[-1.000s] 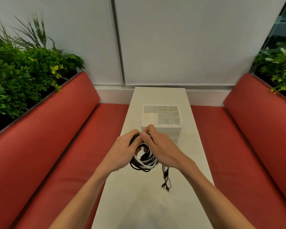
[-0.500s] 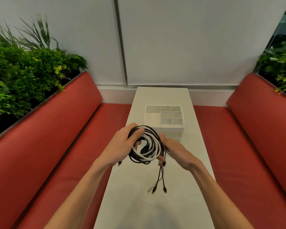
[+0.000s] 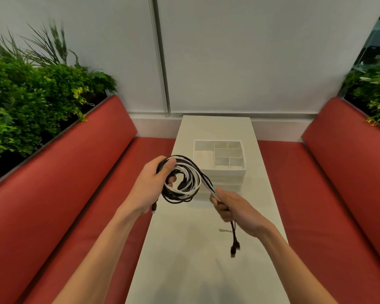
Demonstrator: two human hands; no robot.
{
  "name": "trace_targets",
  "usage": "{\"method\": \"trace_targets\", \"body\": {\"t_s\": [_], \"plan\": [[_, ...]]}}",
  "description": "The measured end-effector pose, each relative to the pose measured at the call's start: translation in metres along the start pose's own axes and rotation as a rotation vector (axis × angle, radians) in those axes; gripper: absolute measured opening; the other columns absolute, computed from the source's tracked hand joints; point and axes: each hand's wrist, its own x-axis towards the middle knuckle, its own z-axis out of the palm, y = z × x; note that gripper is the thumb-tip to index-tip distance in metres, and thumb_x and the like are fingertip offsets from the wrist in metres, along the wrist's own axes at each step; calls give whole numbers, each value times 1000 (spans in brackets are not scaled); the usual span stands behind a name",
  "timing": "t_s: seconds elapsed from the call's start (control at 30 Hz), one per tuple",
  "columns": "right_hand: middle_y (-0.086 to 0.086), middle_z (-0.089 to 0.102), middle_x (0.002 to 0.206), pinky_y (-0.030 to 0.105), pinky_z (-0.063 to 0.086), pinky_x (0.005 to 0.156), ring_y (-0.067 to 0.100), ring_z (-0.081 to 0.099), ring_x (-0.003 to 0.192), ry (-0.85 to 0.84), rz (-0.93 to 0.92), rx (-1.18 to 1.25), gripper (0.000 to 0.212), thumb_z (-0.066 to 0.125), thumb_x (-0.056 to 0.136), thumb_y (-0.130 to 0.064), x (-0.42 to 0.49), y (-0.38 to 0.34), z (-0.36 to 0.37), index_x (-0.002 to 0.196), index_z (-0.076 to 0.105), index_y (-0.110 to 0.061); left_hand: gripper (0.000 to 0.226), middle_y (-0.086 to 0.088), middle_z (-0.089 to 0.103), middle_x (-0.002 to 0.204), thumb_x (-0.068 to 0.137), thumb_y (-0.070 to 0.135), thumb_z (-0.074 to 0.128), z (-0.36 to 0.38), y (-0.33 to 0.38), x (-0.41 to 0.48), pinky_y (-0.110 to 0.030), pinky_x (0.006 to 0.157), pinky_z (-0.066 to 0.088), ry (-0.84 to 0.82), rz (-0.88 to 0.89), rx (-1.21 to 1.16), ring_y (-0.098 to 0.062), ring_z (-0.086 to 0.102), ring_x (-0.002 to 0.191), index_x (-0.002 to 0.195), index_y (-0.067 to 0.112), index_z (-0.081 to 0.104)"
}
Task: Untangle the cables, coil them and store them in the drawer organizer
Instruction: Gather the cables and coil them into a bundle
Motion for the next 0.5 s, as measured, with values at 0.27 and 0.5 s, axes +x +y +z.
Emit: {"method": "trace_targets", "body": {"t_s": [0.27, 0.5], "plan": [[6, 57, 119, 42, 37, 71, 38, 67, 103, 512, 46, -1097, 31, 22, 118, -41, 0, -22, 79, 120, 42, -17, 35, 2, 68, 76, 108, 44, 55, 27, -14, 10, -37, 70, 52, 352, -107, 43, -8, 62, 67, 94, 12, 63], [13, 51, 132, 39, 38, 74, 36, 64, 109, 441, 66, -1155, 28, 38, 112, -6, 11, -29, 102, 140, 39, -8, 33, 1, 64, 75, 109, 47, 51, 47, -23, 12, -42, 73, 53, 481, -185, -79, -20, 66, 75, 96, 17, 55]]}}
